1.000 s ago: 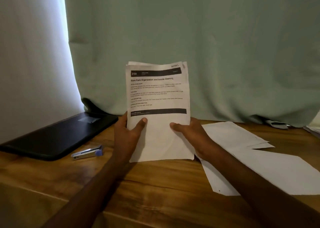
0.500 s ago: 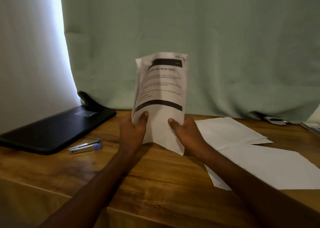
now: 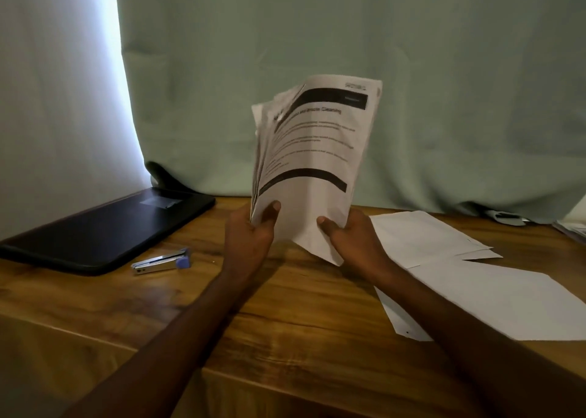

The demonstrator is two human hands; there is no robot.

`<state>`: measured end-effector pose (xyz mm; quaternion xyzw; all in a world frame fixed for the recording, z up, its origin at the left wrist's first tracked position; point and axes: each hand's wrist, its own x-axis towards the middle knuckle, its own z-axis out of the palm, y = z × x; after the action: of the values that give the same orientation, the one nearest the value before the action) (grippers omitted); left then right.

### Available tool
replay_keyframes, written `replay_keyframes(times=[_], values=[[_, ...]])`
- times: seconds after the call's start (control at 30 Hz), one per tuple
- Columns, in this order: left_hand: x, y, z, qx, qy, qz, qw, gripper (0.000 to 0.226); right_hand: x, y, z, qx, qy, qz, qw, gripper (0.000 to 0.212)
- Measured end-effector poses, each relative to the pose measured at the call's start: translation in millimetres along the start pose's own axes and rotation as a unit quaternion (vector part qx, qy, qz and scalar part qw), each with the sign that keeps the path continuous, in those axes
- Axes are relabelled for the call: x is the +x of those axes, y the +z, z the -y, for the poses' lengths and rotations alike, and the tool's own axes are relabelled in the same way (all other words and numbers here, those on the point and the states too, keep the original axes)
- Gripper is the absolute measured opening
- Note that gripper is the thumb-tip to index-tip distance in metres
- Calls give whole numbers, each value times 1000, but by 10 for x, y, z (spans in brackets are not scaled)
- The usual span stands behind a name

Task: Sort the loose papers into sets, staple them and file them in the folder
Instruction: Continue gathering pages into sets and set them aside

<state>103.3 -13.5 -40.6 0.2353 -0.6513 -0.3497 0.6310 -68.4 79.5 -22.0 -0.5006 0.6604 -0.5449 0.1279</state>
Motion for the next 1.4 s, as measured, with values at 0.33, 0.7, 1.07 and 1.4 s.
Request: replay_keyframes(times=[0.33, 0.7, 1.07, 1.4], values=[[-18, -10, 171, 130, -39, 11, 991, 33, 23, -62, -22, -95, 21, 34, 995, 49], [-58, 8, 161, 130, -78, 70, 986, 52, 5, -134, 9, 30, 17, -11, 999, 48], [-43, -80, -20, -17, -85, 41, 995, 25, -50, -161, 31, 70, 3, -10, 997, 51], [-98, -71, -144, -15, -34, 22, 999, 32, -67, -99, 28, -39, -42, -17, 998, 52]])
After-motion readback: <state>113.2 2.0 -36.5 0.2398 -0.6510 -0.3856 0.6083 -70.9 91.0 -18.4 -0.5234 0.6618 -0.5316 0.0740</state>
